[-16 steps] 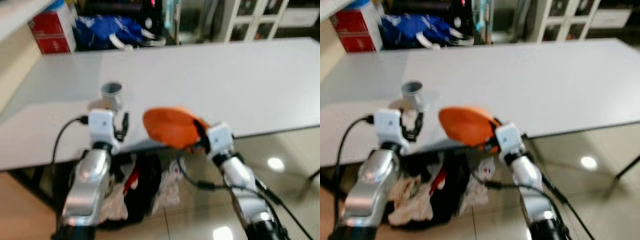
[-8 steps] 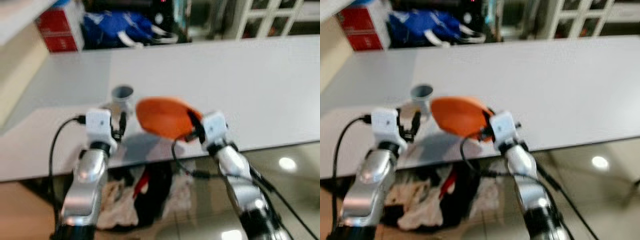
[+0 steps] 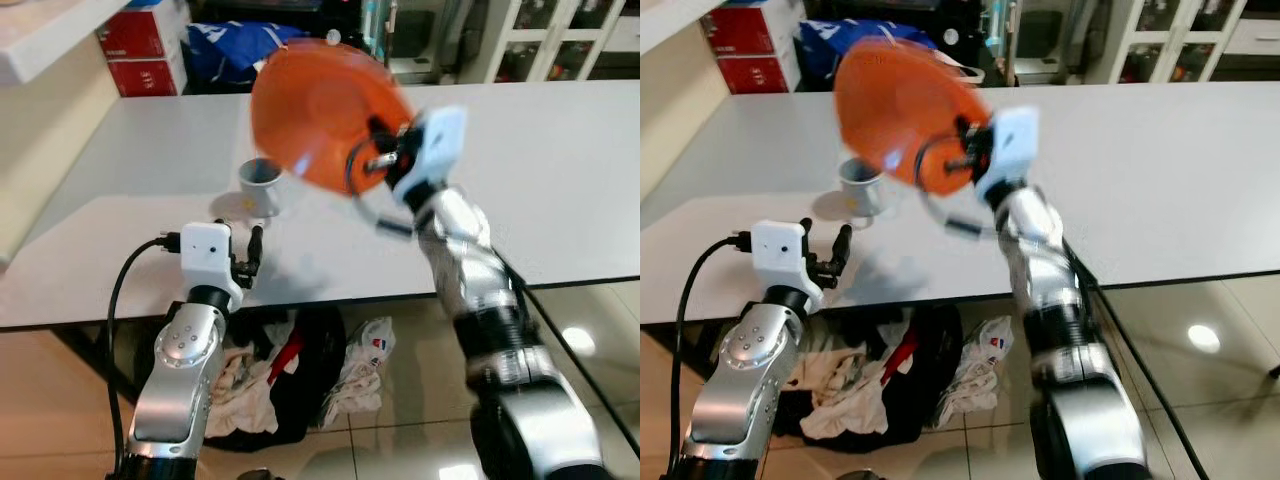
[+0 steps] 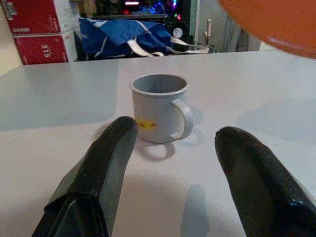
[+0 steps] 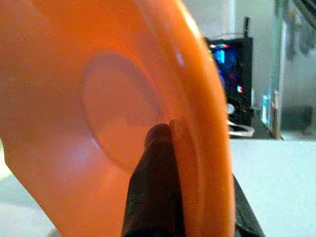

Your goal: Setting the table

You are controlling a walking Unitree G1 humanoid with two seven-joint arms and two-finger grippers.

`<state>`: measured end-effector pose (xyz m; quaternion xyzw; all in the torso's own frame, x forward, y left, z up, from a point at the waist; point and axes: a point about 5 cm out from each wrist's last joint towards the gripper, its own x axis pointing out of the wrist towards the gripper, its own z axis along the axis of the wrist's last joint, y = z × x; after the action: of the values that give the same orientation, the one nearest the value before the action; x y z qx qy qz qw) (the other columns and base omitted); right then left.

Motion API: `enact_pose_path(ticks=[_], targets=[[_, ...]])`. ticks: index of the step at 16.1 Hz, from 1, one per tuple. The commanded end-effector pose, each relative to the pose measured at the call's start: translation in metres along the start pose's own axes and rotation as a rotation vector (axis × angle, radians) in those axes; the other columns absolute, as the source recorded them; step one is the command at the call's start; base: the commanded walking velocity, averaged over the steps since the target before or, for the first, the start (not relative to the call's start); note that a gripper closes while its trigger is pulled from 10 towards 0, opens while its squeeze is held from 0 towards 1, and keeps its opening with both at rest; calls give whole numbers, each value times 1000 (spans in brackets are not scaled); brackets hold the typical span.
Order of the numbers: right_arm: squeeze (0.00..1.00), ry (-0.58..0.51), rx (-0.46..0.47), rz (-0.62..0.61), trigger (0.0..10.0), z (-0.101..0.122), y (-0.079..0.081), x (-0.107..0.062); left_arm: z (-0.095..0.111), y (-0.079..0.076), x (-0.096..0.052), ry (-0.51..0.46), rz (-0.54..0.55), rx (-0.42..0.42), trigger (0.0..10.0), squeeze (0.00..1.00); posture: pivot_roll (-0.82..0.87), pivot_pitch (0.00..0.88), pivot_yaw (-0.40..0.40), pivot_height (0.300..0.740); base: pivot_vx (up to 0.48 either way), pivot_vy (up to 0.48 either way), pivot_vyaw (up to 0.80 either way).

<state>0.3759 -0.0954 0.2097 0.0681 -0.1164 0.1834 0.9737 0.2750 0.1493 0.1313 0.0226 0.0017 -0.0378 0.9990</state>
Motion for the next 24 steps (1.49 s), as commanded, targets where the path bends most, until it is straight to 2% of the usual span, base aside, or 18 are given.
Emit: enact_pose_path(ticks=[1,2,3,4,6,7,9,11,12,16,17,23,24], targets=[[0,24,58,-54,0,-3,-8,4,3,-1,-1,-4,-1,8,10000,0,46,0,22,740,0,0,0],[0,48,97,-98,0,-5,-14,7,3,0,-3,-1,2,7,10000,0,60,0,18,740,0,0,0],[0,98,189,-210,0,-10,-28,11,3,2,-5,1,7,7,10000,0,69,0,19,740,0,0,0],[0,110,214,-242,0,-12,-31,12,3,2,-6,2,8,8,10000,0,71,0,18,740,0,0,0],[0,159,350,-342,0,-22,-40,11,5,4,-9,6,12,10,10000,0,86,0,16,740,0,0,0],[0,159,350,-342,0,-22,-40,11,5,4,-9,6,12,10,10000,0,86,0,16,740,0,0,0],[0,214,495,-420,0,-34,-45,8,6,4,-11,9,16,6,10000,0,92,0,11,740,0,0,0],[0,242,546,-430,0,-39,-40,9,7,4,-12,8,15,2,10000,0,92,0,10,740,0,0,0],[0,265,602,-470,0,-43,-40,8,8,4,-12,9,15,-4,10000,0,91,0,7,740,0,0,0],[0,368,645,-591,0,-59,-40,0,9,1,-12,12,8,-12,10000,0,90,0,2,740,0,0,0],[0,393,634,-631,0,-63,-43,-4,9,0,-12,14,7,-13,10000,0,91,0,2,740,0,0,0],[0,534,566,-669,0,-82,-38,-16,10,-2,-13,16,3,-17,10000,0,91,0,-2,740,0,0,0],[0,534,558,-666,2157,-82,-38,-16,10,-2,-13,16,3,-18,10000,0,91,0,-3,740,0,0,0]])
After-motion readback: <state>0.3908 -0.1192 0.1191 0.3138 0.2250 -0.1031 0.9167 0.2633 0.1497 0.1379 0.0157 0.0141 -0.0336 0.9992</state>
